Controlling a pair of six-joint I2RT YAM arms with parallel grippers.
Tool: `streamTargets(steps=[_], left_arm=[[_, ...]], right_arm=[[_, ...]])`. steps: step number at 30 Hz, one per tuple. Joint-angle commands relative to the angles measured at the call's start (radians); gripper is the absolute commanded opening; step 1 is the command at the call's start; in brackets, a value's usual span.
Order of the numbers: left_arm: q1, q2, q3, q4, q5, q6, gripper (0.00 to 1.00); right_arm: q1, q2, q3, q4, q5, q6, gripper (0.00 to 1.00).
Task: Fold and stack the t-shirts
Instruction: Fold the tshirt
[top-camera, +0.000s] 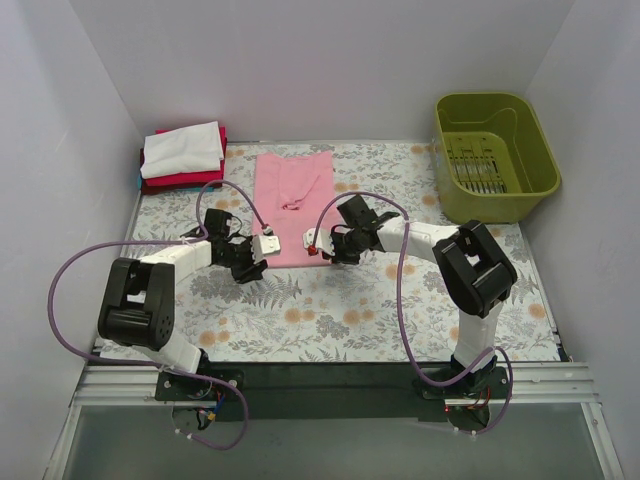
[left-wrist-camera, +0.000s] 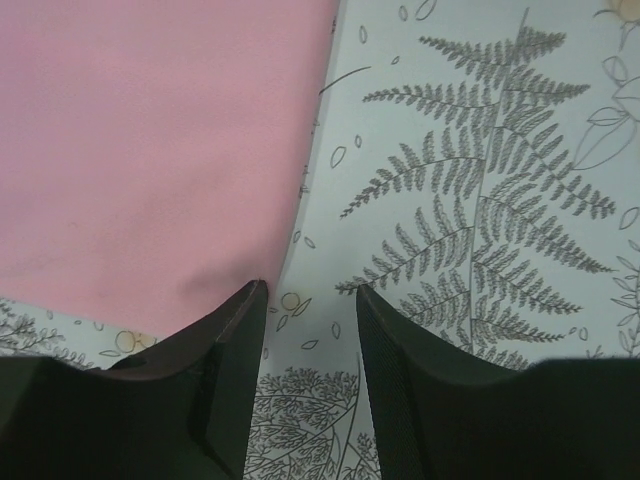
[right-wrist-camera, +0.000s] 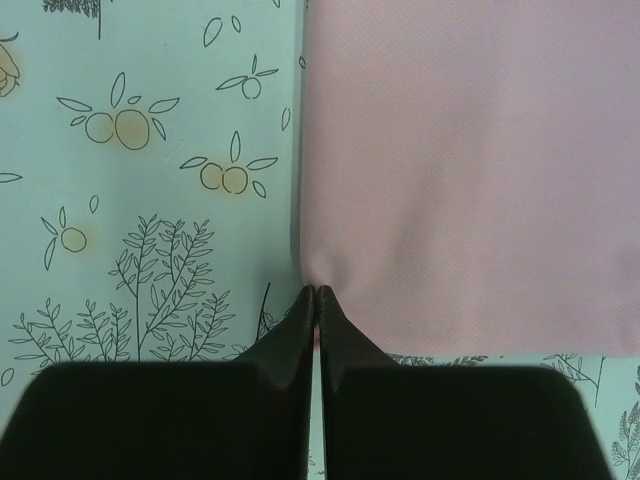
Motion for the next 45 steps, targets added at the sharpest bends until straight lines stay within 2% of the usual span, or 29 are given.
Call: streamTargets(steps=[1,6,9,15,18,27,33,34,37,38,40,45], left_arm=[[-0.006,0.013,-0.021,0.079,-0.063,0.044,0.4],[-0.013,0.046,-0.01,0.083,-0.087,0.051,0.39],[-0.013,0.047,-0.007,0.063,-0.081,0.068,0.34],[-0.011,-0.069,0.051,-0.016,0.055,0.055,0.33],[-0.011,-0.086,0.076,-0.033,0.068,0.055,0.34],[-0.01,0.055,0.106,-0.048,0.025,0.096,0.34],[-0.008,0.087,0.096,-0.076,0.008,0.156,0.33],[-0.008,0.102,0.096,-0.078,0.0,0.156,0.32],[-0.008,0.128,0.114,-0.104,-0.015,0.15,0.18],[-0.008,0.133,0.129,-0.11,-0.009,0.144,0.1],[-0.008,0.13,0.152,-0.122,0.002,0.115,0.0],[-0.008,0.168,0.322,-0.189,0.02,0.027,0.0]], right_arm=[[-0.011,0.037,-0.015,-0.067,0.021,-0.023,0.01],[-0.017,0.043,-0.006,-0.081,0.012,-0.023,0.01],[-0.02,0.035,-0.003,-0.088,0.001,-0.028,0.01],[-0.028,0.034,0.024,-0.121,-0.01,-0.028,0.01],[-0.031,0.037,0.034,-0.128,-0.016,-0.028,0.01],[-0.032,0.05,0.052,-0.139,-0.025,-0.015,0.01],[-0.035,0.044,0.046,-0.153,-0.022,-0.026,0.01],[-0.037,0.044,0.044,-0.154,-0.022,-0.026,0.01],[-0.038,0.032,0.043,-0.157,-0.022,-0.026,0.01],[-0.043,0.023,0.041,-0.16,-0.025,-0.026,0.01],[-0.052,0.012,0.052,-0.162,-0.031,0.001,0.01],[-0.121,0.017,0.221,-0.232,-0.093,0.04,0.01]])
